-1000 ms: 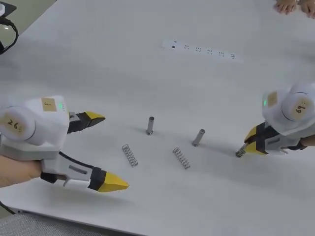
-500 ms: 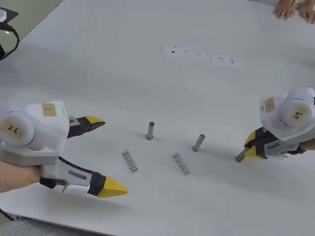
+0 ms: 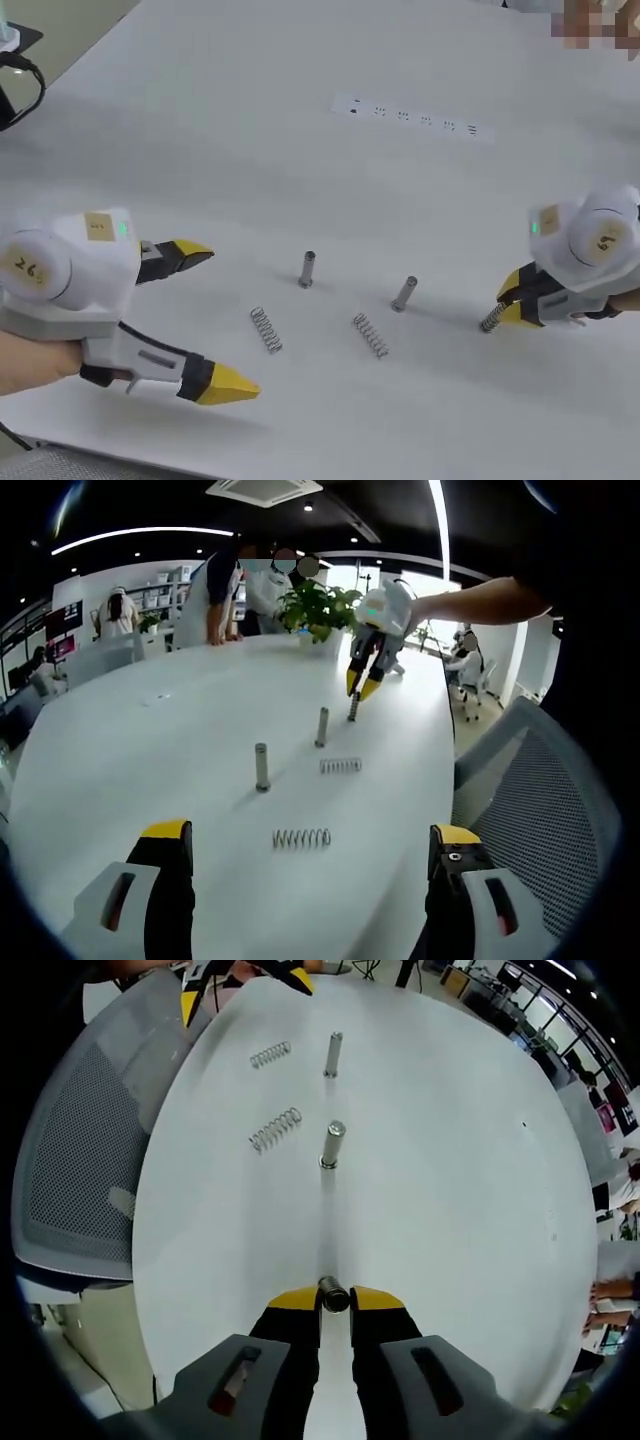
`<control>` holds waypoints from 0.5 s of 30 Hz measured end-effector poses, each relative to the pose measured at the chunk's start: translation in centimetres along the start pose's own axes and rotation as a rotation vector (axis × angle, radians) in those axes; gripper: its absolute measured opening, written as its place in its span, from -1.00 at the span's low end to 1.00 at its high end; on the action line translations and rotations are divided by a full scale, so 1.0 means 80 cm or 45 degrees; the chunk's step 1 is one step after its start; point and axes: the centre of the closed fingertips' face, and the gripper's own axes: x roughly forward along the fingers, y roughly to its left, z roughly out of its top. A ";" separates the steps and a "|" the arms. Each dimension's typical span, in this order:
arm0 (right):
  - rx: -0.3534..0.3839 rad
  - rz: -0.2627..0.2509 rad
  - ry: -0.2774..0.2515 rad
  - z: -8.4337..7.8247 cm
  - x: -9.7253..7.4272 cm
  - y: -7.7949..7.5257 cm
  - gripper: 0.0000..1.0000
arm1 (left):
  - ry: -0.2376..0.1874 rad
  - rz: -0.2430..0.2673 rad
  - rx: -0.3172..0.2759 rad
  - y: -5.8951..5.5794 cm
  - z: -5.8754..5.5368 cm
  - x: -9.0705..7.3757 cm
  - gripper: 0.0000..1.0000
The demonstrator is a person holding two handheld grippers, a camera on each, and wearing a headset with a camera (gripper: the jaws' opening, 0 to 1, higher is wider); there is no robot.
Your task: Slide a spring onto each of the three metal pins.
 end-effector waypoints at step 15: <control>0.009 -0.024 -0.041 0.006 -0.007 -0.004 -0.79 | -0.007 0.011 0.005 0.004 0.005 -0.003 0.90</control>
